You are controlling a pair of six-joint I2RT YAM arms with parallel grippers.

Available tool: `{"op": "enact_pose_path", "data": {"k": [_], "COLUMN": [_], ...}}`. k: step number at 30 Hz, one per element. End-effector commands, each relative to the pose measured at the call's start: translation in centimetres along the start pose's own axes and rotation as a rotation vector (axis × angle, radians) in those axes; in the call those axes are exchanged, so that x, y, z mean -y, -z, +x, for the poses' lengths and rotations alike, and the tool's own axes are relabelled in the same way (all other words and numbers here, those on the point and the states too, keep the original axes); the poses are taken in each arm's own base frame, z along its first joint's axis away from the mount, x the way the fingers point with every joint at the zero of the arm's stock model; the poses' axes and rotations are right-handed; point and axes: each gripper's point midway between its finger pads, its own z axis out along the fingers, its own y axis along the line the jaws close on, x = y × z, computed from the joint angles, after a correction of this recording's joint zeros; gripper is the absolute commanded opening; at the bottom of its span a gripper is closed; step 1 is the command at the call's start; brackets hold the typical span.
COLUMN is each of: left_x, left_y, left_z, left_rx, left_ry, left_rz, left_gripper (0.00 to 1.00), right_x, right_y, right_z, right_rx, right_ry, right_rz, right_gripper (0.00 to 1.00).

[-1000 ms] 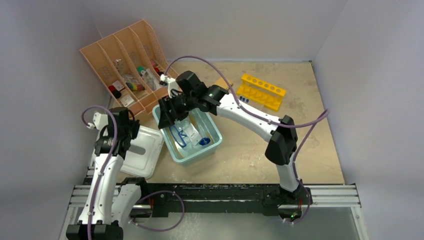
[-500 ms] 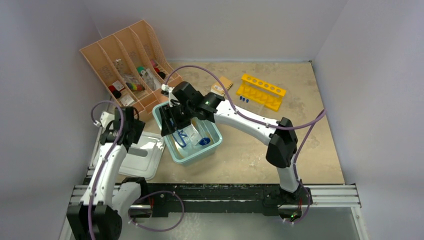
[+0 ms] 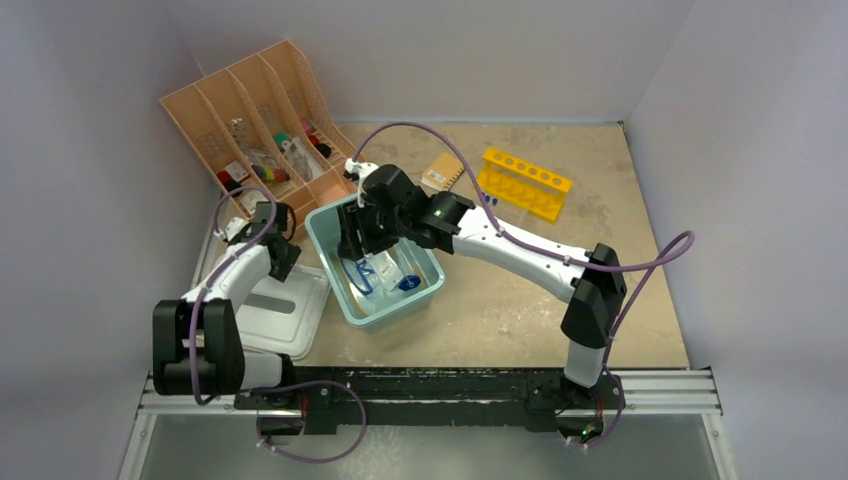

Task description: Organize the chemistry lab equipment

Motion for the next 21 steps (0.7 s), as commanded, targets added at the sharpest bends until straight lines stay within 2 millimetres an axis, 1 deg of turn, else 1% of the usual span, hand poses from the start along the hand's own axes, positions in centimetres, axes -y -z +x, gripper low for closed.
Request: {"op": "enact_pose_path", "data": {"k": [1, 6, 10, 14, 18, 21], "left_x": [1.4, 1.4, 0.6, -0.7, -0.7, -0.4], "left_y": [-1.3, -2.7, -3.5, -3.8, -3.5, -2.2], "left_z": [-1.0, -0.3, 0.1, 0.8, 0.9, 0.0], "left_rx": [0.042, 0.028, 0.013, -0.014, -0.032, -0.011], "left_ry": [-0.007, -0.026, -0.055, -0.09, -0.11, -0.097], "left_rz": [0.022, 0.01, -0.042, -0.097, -0.107, -0.092], "left_gripper": [0.35, 0.35, 0.3, 0.2, 0.0, 0.0], "right_x": [-0.3, 0.2, 0.4, 0.7, 0.8, 1.2], "right_y": [1.6, 1.7, 1.9, 2.1, 2.2, 2.2], "right_z": [-2.0, -1.9, -1.9, -2.2, -2.4, -2.5], "right_rx": [0.092, 0.091, 0.095, 0.112, 0.12, 0.129], "right_ry": [0.019, 0.028, 0.038, 0.044, 0.049, 0.05], "right_rz": [0.011, 0.031, 0.043, 0.06, 0.065, 0.083], "right_gripper": [0.59, 0.59, 0.58, 0.59, 0.58, 0.59]}}
